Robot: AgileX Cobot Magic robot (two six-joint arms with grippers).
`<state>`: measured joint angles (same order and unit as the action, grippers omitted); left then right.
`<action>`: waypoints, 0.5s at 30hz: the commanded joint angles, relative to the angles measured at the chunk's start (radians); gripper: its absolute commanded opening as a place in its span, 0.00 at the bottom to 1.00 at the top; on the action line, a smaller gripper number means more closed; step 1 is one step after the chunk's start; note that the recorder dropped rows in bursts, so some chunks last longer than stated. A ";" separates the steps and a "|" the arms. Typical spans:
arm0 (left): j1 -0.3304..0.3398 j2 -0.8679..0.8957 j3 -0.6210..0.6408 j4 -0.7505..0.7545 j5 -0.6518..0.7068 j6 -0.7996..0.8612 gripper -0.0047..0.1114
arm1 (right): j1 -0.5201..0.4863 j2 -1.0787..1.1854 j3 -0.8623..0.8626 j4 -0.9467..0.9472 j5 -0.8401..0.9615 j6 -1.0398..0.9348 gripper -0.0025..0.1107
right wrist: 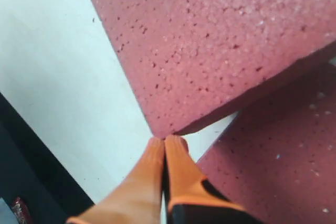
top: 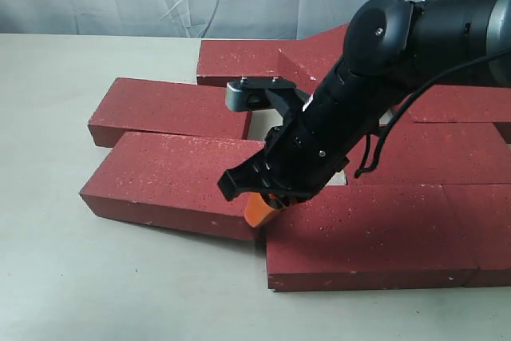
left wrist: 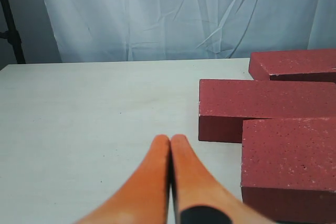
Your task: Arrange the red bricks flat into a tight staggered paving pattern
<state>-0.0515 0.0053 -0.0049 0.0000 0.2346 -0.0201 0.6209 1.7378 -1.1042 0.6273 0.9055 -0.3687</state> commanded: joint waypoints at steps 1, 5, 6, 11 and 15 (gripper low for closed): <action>0.002 -0.005 0.005 0.006 -0.004 -0.001 0.04 | 0.010 -0.001 0.003 0.011 0.005 -0.015 0.02; 0.002 -0.005 0.005 0.006 -0.004 -0.001 0.04 | 0.016 -0.001 0.003 0.053 0.005 -0.015 0.02; 0.002 -0.005 0.005 0.006 -0.004 -0.001 0.04 | 0.034 -0.001 0.003 0.063 -0.008 -0.015 0.02; 0.002 -0.005 0.005 0.006 -0.004 -0.001 0.04 | 0.108 0.004 -0.001 0.092 -0.089 -0.015 0.02; 0.002 -0.005 0.005 0.006 -0.004 -0.001 0.04 | 0.106 -0.051 -0.029 0.069 -0.075 -0.009 0.02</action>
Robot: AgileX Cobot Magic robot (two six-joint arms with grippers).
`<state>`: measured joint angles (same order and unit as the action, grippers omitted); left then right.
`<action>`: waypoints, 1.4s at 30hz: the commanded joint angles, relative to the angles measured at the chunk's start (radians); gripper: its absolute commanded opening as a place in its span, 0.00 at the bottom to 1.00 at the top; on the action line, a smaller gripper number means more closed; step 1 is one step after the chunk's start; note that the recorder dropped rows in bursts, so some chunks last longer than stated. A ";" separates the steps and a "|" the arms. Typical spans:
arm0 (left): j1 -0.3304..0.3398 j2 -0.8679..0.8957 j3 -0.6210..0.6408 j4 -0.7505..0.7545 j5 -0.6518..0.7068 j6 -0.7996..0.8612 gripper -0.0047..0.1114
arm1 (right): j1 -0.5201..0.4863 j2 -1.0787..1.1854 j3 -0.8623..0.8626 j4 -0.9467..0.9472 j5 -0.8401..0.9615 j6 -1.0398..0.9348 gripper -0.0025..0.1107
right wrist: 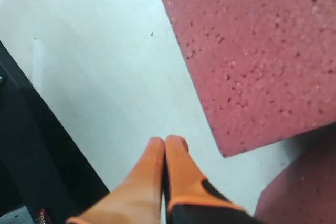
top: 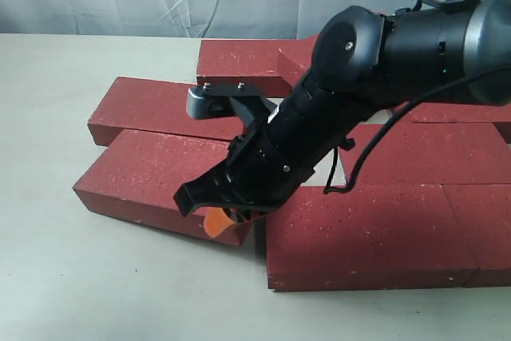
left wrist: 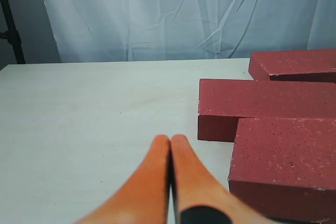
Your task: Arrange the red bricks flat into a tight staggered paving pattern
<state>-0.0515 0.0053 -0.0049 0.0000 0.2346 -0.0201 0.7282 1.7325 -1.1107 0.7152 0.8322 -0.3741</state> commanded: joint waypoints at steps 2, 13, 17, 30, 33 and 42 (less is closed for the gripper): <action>0.002 -0.005 0.005 0.006 -0.004 -0.001 0.04 | -0.001 -0.062 -0.036 -0.105 0.000 0.066 0.02; 0.002 -0.005 0.005 0.006 -0.004 -0.001 0.04 | -0.005 0.022 -0.049 -0.533 -0.008 0.486 0.02; 0.002 -0.005 0.005 0.006 -0.004 -0.001 0.04 | 0.019 0.064 -0.049 -0.418 -0.054 0.439 0.02; 0.002 -0.005 0.005 0.006 -0.004 -0.001 0.04 | 0.033 0.042 -0.051 -0.484 0.057 0.402 0.02; 0.002 -0.005 0.005 0.006 -0.004 -0.001 0.04 | 0.029 0.015 -0.051 -0.518 0.095 0.402 0.02; 0.002 -0.005 0.005 0.006 -0.004 -0.001 0.04 | 0.029 -0.077 -0.051 -0.641 0.102 0.402 0.02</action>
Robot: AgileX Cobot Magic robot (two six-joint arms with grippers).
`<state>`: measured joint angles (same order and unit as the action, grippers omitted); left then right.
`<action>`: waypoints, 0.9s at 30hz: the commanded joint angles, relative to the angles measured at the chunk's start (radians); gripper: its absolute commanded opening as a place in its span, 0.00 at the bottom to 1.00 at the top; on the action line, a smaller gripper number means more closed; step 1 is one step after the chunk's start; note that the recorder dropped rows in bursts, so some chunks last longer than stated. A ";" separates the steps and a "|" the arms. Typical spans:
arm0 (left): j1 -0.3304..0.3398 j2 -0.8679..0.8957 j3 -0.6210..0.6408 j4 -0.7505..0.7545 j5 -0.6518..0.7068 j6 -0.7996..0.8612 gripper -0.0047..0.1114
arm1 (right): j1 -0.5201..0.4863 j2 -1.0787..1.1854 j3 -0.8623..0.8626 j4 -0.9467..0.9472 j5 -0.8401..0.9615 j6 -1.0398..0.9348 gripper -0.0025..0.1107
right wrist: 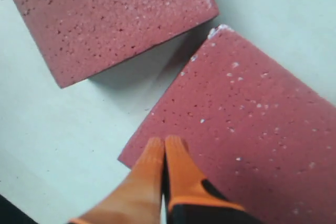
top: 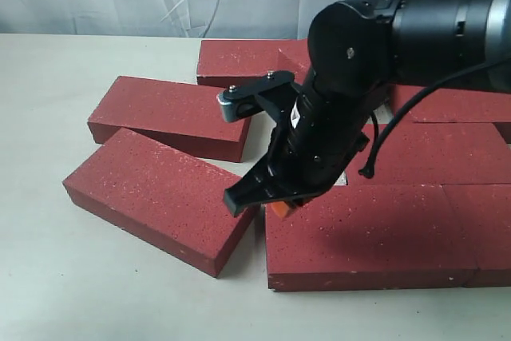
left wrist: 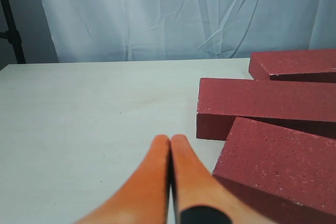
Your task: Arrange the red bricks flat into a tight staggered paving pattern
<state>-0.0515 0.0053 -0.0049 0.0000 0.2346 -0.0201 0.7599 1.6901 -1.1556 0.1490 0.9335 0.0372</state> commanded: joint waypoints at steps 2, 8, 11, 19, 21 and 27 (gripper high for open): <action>0.002 -0.005 0.005 0.006 -0.004 -0.001 0.04 | -0.016 -0.042 -0.006 -0.075 -0.012 -0.011 0.02; 0.002 -0.005 0.005 0.006 -0.004 -0.001 0.04 | -0.130 -0.044 -0.006 0.057 -0.085 -0.100 0.02; 0.002 -0.005 0.005 0.006 -0.004 -0.001 0.04 | -0.194 -0.044 -0.006 0.163 -0.117 -0.163 0.02; 0.002 -0.005 0.005 0.006 -0.004 -0.001 0.04 | -0.237 -0.044 -0.006 0.191 -0.212 -0.178 0.02; 0.002 -0.005 0.005 0.006 -0.004 -0.001 0.04 | -0.237 -0.044 -0.006 0.191 -0.221 -0.176 0.02; 0.002 -0.005 0.005 0.013 -0.004 -0.001 0.04 | -0.237 -0.044 -0.006 0.172 -0.233 -0.176 0.02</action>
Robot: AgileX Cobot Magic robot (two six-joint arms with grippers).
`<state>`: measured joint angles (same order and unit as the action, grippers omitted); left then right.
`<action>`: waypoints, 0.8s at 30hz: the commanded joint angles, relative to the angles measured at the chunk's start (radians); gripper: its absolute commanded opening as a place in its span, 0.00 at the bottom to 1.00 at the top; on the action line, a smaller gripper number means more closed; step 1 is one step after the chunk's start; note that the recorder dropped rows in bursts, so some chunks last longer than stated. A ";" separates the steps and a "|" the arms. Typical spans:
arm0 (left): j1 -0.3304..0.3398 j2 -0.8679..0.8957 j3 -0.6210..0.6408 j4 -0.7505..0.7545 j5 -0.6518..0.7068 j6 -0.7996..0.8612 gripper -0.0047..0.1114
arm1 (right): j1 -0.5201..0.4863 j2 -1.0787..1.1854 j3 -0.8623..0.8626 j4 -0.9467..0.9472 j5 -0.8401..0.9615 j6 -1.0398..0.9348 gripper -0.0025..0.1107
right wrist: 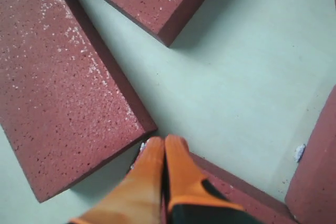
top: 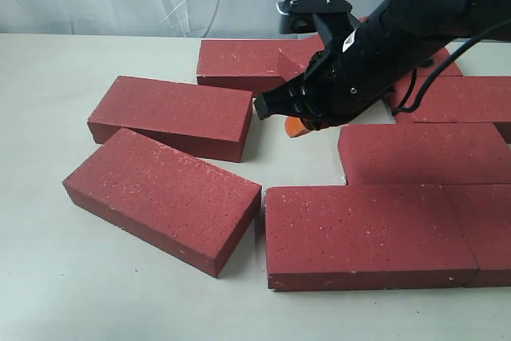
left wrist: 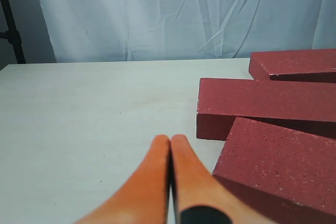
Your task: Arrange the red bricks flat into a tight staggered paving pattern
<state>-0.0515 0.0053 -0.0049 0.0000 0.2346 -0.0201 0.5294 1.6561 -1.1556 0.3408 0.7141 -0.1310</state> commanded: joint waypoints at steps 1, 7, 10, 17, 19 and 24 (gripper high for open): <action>0.002 -0.005 0.005 0.016 -0.004 -0.001 0.04 | -0.007 -0.010 -0.006 -0.029 -0.014 -0.008 0.02; 0.002 -0.005 0.005 0.018 -0.151 -0.001 0.04 | -0.007 0.015 -0.006 -0.040 -0.064 -0.008 0.02; 0.002 -0.005 0.005 0.020 -0.202 -0.001 0.04 | -0.007 0.046 -0.006 -0.030 -0.066 -0.008 0.02; 0.002 -0.005 0.005 0.046 -0.235 -0.001 0.04 | -0.005 0.096 -0.006 0.010 -0.094 -0.008 0.02; 0.002 -0.005 0.005 0.041 -0.248 -0.003 0.04 | -0.003 0.100 -0.006 0.012 -0.098 -0.008 0.02; 0.002 -0.005 0.005 0.042 -0.301 -0.003 0.04 | -0.003 0.100 -0.006 0.034 -0.135 -0.008 0.02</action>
<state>-0.0515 0.0053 -0.0049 0.0388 -0.0230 -0.0201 0.5294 1.7563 -1.1556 0.3525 0.6095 -0.1325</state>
